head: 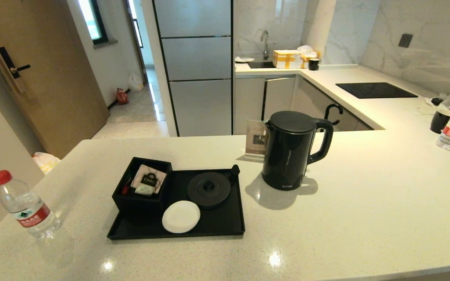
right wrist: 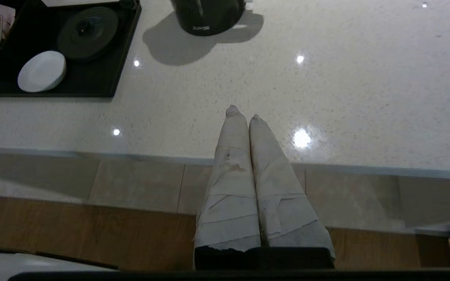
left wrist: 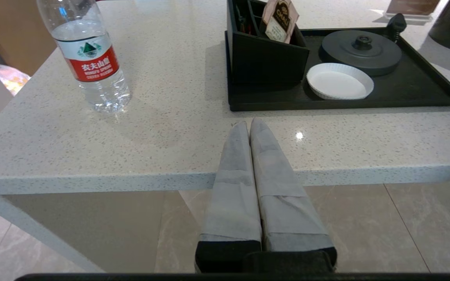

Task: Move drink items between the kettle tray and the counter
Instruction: Return the kettle to its original position

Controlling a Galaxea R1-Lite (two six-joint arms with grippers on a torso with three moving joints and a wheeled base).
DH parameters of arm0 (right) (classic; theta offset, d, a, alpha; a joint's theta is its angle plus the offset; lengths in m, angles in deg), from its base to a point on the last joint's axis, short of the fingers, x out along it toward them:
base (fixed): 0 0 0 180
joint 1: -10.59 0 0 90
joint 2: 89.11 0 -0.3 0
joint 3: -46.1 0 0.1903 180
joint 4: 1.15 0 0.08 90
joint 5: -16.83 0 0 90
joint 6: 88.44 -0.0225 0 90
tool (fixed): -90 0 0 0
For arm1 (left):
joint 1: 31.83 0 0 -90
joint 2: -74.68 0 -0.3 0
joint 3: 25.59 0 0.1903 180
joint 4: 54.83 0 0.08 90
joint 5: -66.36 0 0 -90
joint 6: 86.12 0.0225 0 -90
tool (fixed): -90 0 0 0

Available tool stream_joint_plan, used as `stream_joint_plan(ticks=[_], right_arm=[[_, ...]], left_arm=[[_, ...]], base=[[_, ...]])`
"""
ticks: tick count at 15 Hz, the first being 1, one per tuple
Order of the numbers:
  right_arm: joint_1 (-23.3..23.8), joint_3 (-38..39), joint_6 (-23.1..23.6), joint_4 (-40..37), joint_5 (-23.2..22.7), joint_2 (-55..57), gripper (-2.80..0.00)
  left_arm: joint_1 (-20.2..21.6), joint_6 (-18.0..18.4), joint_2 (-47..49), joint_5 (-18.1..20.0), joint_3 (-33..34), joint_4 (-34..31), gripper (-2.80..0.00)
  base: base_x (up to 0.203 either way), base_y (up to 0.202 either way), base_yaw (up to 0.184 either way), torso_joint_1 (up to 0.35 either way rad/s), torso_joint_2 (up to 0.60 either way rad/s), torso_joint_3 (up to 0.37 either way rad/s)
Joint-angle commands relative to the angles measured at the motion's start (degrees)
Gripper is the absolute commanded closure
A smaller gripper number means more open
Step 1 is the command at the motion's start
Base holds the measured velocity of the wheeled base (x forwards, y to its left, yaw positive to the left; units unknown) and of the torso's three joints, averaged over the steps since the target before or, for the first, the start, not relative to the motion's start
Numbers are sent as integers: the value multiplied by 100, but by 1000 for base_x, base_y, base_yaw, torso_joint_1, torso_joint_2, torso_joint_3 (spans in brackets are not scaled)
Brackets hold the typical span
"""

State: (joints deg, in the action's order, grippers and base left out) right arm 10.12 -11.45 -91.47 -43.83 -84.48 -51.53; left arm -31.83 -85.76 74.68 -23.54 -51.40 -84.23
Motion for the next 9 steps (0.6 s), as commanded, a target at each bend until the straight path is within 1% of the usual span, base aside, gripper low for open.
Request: stream_joint_plan(ticks=[1,6,7,9], right_arm=[[-66,-9,-6,521,-51,1473,0],[-567,-18,-255,3331,-50,4356,0],[-642,-54,-282,4099,-2,5063,0],[-737,-133,-330,5512,93,6109,0]], left_arm=[[0,0,0,-1,-1,-3,0],[0,0,0,-1,-1,-3,0],[0,0,0,-1,-1,-3,0],[0,0,0,-1,-1,-8,0]], base=[[0,0,0,0,0,0],[0,0,0,0,0,0],[0,0,0,0,0,0],[0,0,0,0,0,0]])
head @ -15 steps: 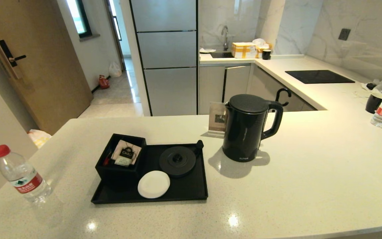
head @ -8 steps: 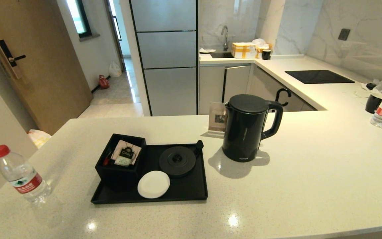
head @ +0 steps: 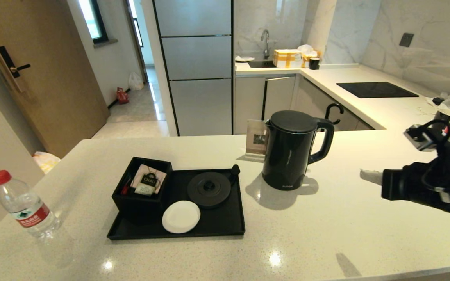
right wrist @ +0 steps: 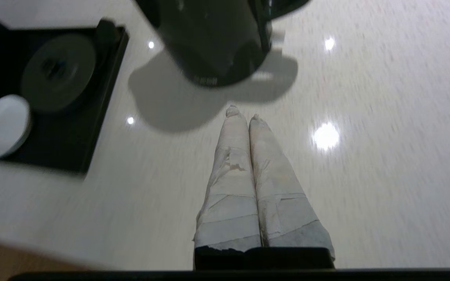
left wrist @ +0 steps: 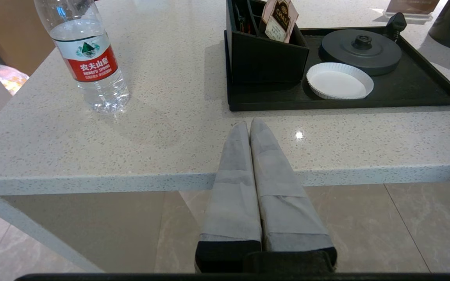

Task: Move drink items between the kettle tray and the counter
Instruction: Return the kettle to its original position

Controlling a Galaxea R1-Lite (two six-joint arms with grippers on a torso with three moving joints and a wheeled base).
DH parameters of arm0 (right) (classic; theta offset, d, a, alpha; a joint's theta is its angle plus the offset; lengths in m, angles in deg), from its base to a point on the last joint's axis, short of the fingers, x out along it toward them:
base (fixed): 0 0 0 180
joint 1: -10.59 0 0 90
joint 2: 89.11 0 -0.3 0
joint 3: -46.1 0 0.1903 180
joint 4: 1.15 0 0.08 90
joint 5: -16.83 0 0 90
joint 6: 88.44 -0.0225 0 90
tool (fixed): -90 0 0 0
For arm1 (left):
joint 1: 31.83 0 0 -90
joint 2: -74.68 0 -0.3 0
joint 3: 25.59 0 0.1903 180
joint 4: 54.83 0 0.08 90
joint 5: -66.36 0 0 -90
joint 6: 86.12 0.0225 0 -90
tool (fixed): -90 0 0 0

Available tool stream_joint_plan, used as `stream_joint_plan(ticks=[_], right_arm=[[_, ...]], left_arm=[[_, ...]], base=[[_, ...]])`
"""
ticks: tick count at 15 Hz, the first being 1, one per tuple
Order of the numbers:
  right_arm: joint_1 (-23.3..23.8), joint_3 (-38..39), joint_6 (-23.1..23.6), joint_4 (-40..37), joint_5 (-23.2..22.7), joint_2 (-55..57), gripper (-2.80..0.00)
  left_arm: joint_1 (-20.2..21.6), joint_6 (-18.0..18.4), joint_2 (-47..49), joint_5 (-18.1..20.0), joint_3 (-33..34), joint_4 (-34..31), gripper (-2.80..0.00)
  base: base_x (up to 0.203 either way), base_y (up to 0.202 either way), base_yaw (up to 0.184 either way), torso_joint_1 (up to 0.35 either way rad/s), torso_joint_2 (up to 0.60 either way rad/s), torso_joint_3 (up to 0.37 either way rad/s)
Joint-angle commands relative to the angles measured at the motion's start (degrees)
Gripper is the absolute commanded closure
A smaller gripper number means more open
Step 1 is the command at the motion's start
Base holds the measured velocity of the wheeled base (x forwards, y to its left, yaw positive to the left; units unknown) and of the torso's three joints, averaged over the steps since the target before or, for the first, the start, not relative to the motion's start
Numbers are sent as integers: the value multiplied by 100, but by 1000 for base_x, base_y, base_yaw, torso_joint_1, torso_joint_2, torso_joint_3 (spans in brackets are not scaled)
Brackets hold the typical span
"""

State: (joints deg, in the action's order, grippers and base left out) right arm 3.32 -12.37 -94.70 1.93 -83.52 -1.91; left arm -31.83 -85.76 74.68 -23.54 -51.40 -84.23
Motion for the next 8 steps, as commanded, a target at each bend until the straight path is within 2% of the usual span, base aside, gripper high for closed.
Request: stream_joint_plan(ticks=[1,2,3,6,7,8], right_arm=[[-95,-167,-24,1572,53,1580,0],[-117,-298,-36,2080,101,1798,0],[-87,-583,-42,2188,138,1895,0],[95,-1255,-59,2015,198,2313,0],[156,-1316,-60,1997,200,2373,-280],[226,-1386,-60,1987,200,2451,-280]], left_arm=[[0,0,0,-1,-1,-3,0],[8,0,0,-1,-1,-3,0],[9,0,0,-1,-1,-3,0],[0,0,0,-1,-1,-3,0],[0,0,0,-1,-1,-3,0],[0,0,0,-1,-1,-3,0]], base=[[0,0,0,0,0,0],[0,0,0,0,0,0],[0,0,0,0,0,0],[0,0,0,0,0,0],[0,0,0,0,0,0],[0,0,0,0,0,0]])
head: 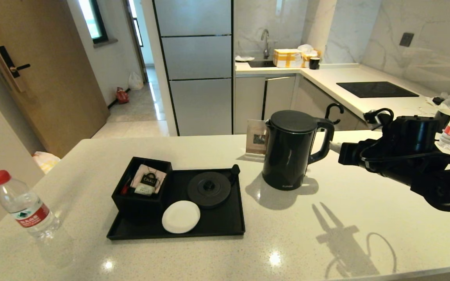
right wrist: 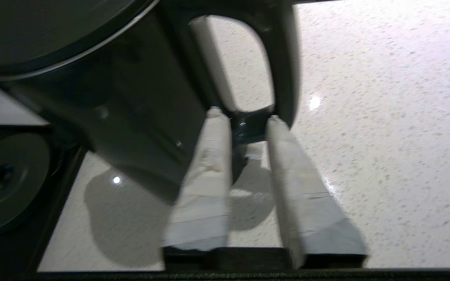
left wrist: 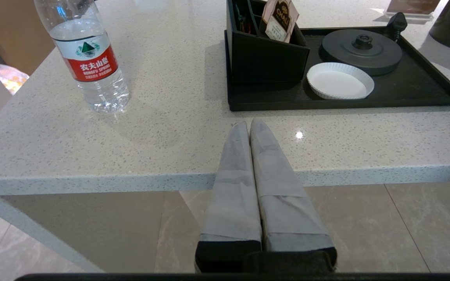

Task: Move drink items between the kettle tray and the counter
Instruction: Return the kettle to its original position

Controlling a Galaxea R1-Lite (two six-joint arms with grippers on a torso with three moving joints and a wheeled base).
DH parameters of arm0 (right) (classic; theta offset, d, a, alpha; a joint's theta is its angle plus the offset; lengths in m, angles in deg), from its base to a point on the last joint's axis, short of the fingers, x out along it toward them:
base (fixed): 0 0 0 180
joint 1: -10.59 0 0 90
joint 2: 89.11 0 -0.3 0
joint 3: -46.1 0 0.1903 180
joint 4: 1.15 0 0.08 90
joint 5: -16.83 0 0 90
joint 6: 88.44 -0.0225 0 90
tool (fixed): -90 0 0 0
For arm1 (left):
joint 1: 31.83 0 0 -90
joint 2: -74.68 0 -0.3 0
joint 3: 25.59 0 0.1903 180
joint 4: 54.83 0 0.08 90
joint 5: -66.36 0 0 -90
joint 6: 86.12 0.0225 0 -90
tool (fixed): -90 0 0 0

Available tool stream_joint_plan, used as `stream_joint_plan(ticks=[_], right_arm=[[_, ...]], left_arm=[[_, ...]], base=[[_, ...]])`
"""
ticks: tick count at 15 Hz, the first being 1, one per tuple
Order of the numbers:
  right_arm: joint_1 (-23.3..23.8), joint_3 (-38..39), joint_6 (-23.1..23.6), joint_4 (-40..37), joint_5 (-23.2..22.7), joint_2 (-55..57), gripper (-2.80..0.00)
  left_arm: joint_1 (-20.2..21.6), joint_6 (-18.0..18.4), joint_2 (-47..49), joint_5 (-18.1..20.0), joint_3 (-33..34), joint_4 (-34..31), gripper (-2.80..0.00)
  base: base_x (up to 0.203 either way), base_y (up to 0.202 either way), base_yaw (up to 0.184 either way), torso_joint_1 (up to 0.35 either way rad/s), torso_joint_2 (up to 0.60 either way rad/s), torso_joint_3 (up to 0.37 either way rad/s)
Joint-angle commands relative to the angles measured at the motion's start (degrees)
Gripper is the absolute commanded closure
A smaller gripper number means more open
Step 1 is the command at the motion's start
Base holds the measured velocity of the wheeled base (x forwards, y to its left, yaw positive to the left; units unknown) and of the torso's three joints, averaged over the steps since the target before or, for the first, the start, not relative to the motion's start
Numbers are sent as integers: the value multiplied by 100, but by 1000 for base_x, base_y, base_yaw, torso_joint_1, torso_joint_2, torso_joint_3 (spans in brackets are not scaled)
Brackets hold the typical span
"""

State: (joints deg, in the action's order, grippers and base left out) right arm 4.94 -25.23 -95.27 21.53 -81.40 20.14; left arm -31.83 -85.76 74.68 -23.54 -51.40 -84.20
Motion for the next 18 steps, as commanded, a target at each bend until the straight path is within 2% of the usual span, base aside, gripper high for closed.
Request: stream_joint_plan(ticks=[1,13,16,18], right_arm=[[64,-99,-3,27,-12,247,-280],[180,-579,-242,233,56,728,-280],[186,-1358,-231,289,242,1327,-280],[187,-1510,-182,308,323,1437,-280]], left_arm=[[0,0,0,-1,-1,-5,0],[0,0,0,-1,-1,-5,0],[0,0,0,-1,-1,-5,0],[0,0,0,-1,-1,-5,0]], base=[[0,0,0,0,0,0],[0,0,0,0,0,0],[0,0,0,0,0,0],[0,0,0,0,0,0]])
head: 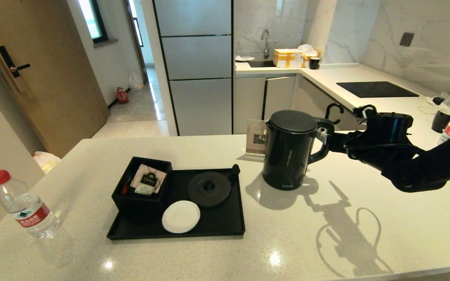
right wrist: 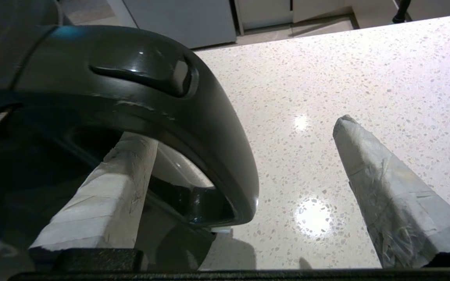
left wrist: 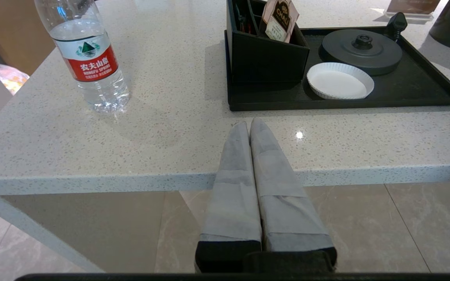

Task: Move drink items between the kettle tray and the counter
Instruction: Return the kettle to its original position

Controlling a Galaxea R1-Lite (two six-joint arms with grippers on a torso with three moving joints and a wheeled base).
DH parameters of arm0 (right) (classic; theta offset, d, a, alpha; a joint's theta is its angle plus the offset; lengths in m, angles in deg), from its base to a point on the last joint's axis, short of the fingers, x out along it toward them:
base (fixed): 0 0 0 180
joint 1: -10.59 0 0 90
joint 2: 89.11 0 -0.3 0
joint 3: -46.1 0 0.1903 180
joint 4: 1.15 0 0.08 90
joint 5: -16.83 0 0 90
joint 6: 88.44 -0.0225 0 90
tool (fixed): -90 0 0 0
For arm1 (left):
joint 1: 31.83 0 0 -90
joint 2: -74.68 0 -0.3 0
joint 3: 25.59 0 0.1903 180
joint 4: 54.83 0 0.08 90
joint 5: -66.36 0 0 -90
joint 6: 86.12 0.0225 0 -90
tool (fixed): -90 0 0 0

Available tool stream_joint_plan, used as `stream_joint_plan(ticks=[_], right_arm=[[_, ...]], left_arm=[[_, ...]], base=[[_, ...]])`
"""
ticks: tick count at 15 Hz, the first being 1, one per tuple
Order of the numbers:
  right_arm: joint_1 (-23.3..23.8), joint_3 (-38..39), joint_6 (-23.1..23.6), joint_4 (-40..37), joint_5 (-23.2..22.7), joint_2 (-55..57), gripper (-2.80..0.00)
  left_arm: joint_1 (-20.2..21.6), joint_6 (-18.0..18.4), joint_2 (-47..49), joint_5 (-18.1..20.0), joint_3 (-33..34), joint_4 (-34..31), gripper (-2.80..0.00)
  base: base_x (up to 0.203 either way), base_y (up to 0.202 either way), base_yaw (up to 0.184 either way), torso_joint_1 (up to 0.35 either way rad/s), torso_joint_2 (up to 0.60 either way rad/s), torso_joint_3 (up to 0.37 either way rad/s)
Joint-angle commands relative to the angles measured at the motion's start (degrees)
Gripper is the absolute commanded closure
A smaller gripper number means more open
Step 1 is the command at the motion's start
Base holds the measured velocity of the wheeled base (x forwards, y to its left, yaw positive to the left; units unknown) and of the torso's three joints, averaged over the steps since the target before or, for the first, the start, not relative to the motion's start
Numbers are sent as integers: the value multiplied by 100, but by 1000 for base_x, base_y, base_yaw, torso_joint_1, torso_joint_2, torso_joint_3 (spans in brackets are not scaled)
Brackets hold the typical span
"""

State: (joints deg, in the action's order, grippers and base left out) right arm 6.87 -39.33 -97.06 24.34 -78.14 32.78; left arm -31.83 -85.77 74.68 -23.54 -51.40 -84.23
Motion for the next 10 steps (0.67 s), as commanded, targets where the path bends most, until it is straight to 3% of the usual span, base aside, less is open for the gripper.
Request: stream_joint_plan(ticks=[1,10], right_arm=[[-6,-249,43,27,81,271,-280],[-15,-1054,299,-52,356,872,-280]], left_arm=[[0,1,0,-1,-1,-12,0],[0,1,0,-1,-1,-12,0]], base=[[0,0,0,0,0,0],[0,0,0,0,0,0]])
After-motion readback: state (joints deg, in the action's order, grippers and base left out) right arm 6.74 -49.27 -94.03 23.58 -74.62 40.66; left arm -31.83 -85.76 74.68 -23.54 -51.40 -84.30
